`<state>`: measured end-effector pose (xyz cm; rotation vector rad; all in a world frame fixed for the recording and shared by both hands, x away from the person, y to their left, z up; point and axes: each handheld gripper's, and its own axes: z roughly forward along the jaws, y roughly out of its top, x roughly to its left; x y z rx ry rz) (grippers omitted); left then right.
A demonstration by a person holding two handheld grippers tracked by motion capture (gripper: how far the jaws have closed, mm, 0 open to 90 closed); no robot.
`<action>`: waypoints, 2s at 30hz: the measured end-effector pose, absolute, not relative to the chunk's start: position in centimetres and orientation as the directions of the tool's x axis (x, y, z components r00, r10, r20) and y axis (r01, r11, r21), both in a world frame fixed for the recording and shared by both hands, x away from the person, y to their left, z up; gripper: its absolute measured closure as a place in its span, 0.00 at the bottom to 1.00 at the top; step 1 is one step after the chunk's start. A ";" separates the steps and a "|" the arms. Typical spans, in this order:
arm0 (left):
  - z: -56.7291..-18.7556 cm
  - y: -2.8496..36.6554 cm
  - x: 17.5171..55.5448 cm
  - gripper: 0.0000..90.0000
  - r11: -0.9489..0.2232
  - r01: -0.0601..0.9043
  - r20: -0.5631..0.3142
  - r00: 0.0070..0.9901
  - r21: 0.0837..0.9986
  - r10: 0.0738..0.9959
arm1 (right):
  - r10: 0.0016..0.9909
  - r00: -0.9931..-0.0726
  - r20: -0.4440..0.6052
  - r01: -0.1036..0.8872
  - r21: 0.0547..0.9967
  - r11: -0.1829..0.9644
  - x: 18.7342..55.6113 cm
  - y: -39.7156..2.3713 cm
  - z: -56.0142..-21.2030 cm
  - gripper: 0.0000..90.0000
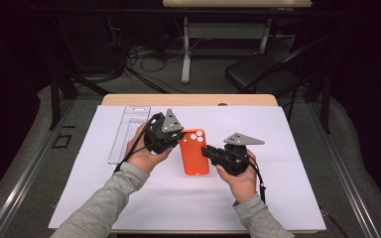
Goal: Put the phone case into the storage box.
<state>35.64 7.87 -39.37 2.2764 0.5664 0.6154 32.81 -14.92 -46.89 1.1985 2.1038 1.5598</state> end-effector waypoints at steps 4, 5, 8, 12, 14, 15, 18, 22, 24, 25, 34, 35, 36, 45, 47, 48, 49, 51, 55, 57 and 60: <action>-39.4 7.7 35.7 0.90 -0.665 0.215 0.269 0.794 0.715 0.545 | 0.738 -0.624 0.257 0.458 0.885 0.079 32.8 -15.0 -46.9 0.86; -39.5 7.7 35.7 0.90 -0.666 0.216 0.270 0.793 0.714 0.546 | 0.739 -0.622 0.260 0.462 0.884 0.078 32.8 -15.0 -46.9 0.86; -39.5 7.7 35.8 0.90 -0.671 0.212 0.276 0.793 0.710 0.543 | 0.736 -0.624 0.262 0.460 0.885 0.075 32.8 -15.0 -46.8 0.83; -39.4 7.6 35.9 0.90 -0.679 0.212 0.281 0.794 0.703 0.539 | 0.736 -0.624 0.264 0.457 0.887 0.069 32.9 -15.0 -46.8 0.79; -39.4 7.6 36.0 0.90 -0.684 0.209 0.287 0.794 0.699 0.536 | 0.738 -0.623 0.261 0.455 0.888 0.070 32.9 -15.0 -46.9 0.75; -39.4 7.6 36.0 0.90 -0.682 0.212 0.284 0.793 0.700 0.539 | 0.739 -0.622 0.260 0.455 0.888 0.071 32.9 -15.1 -46.9 0.74; -39.4 7.6 36.2 0.90 -0.686 0.215 0.287 0.792 0.695 0.539 | 0.739 -0.620 0.264 0.460 0.885 0.070 33.0 -15.1 -46.9 0.71; -39.5 7.7 36.4 0.90 -0.686 0.219 0.286 0.791 0.694 0.541 | 0.741 -0.621 0.257 0.455 0.888 0.073 33.1 -15.1 -46.9 0.68; -39.5 7.7 36.5 0.90 -0.685 0.218 0.287 0.790 0.695 0.542 | 0.745 -0.617 0.254 0.454 0.888 0.073 33.1 -15.1 -46.9 0.67; -39.5 7.7 36.5 0.90 -0.685 0.219 0.285 0.790 0.695 0.543 | 0.747 -0.616 0.250 0.451 0.889 0.074 33.1 -15.1 -46.9 0.66; -39.3 7.8 36.7 0.90 -0.686 0.217 0.291 0.788 0.694 0.543 | 0.758 -0.605 0.244 0.444 0.893 0.067 33.4 -15.5 -46.8 0.62; -39.3 7.8 36.7 0.90 -0.684 0.218 0.289 0.787 0.696 0.545 | 0.758 -0.604 0.244 0.445 0.893 0.067 33.4 -15.5 -46.8 0.62; -39.3 7.8 36.8 0.90 -0.682 0.219 0.287 0.787 0.697 0.546 | 0.755 -0.607 0.249 0.448 0.892 0.066 33.4 -15.5 -46.8 0.62; -39.2 8.2 37.2 0.90 -0.676 0.224 0.279 0.786 0.702 0.551 | 0.753 -0.613 0.241 0.445 0.892 0.076 33.5 -15.6 -46.7 0.52; -39.2 8.4 37.2 0.90 -0.672 0.228 0.275 0.785 0.705 0.555 | 0.758 -0.612 0.226 0.436 0.896 0.085 33.5 -15.6 -46.7 0.51; -39.1 8.5 37.3 0.90 -0.670 0.229 0.274 0.784 0.706 0.557 | 0.757 -0.612 0.228 0.441 0.893 0.087 33.6 -15.7 -46.6 0.49; -39.1 8.6 37.4 0.90 -0.668 0.230 0.271 0.786 0.708 0.556 | 0.757 -0.612 0.228 0.439 0.894 0.085 33.6 -15.7 -46.6 0.47; -39.1 8.7 37.5 0.90 -0.665 0.233 0.267 0.785 0.709 0.559 | 0.761 -0.614 0.212 0.423 0.901 0.091 33.7 -15.7 -46.6 0.44; -39.1 8.9 37.7 0.90 -0.659 0.236 0.261 0.784 0.714 0.564 | 0.765 -0.608 0.211 0.431 0.897 0.095 33.8 -15.8 -46.7 0.43; -39.1 9.0 37.7 0.90 -0.658 0.235 0.259 0.786 0.716 0.562 | 0.766 -0.605 0.217 0.439 0.894 0.094 33.8 -15.8 -46.7 0.42; -39.1 9.0 37.8 0.90 -0.659 0.229 0.262 0.787 0.717 0.559 | 0.756 -0.615 0.223 0.420 0.905 0.074 33.8 -15.9 -46.8 0.37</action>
